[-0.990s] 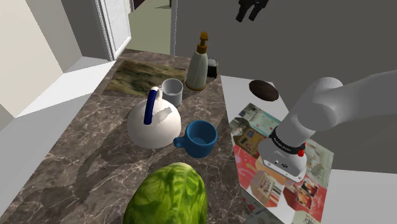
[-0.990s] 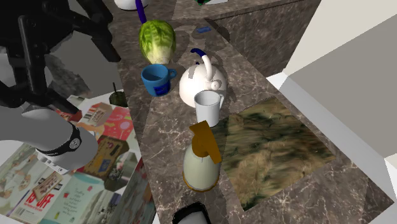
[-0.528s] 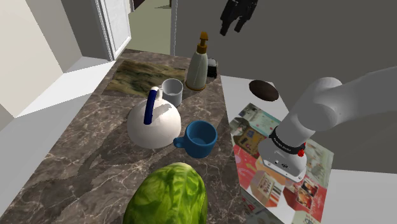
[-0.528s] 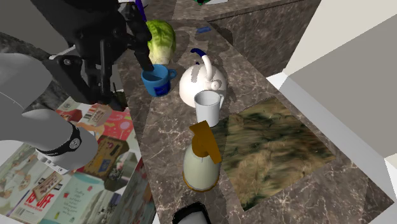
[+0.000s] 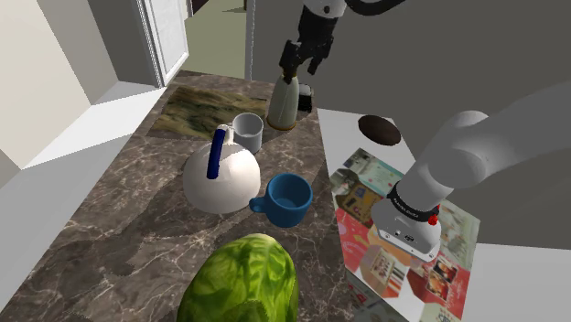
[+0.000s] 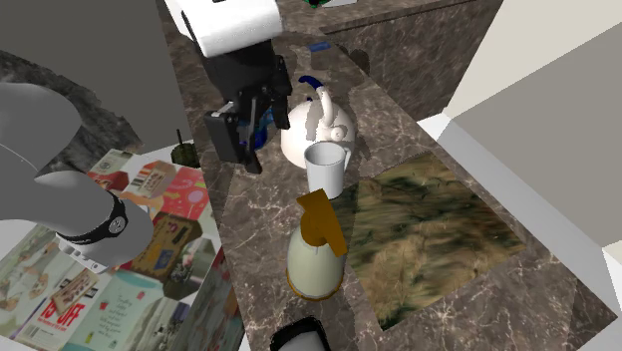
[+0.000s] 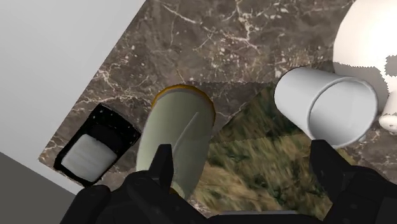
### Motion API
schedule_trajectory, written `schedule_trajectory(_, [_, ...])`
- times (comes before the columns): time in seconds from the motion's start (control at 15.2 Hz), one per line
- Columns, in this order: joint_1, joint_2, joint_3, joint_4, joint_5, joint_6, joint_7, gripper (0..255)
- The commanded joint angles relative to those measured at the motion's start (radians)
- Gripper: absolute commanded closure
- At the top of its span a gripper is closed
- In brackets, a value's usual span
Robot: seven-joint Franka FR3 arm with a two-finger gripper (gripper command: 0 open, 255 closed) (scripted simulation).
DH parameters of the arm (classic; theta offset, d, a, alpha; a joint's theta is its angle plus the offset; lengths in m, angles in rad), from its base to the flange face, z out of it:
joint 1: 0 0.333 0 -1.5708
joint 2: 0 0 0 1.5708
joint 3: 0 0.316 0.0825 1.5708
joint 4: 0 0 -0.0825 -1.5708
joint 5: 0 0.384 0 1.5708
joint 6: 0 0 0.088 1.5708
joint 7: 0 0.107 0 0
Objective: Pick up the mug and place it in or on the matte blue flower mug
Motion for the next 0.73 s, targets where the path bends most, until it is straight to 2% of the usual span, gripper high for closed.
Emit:
schedule_trajectory(0.0, [-0.003, 0.063, 0.047, 0.006, -0.013, 0.049, 0.057, 0])
schedule_trajectory(0.33, [-0.024, 0.23, 0.156, 0.034, -0.082, 0.157, 0.208, 0])
schedule_trajectory(0.66, [-0.048, 0.406, 0.243, 0.091, -0.201, 0.226, 0.374, 0])
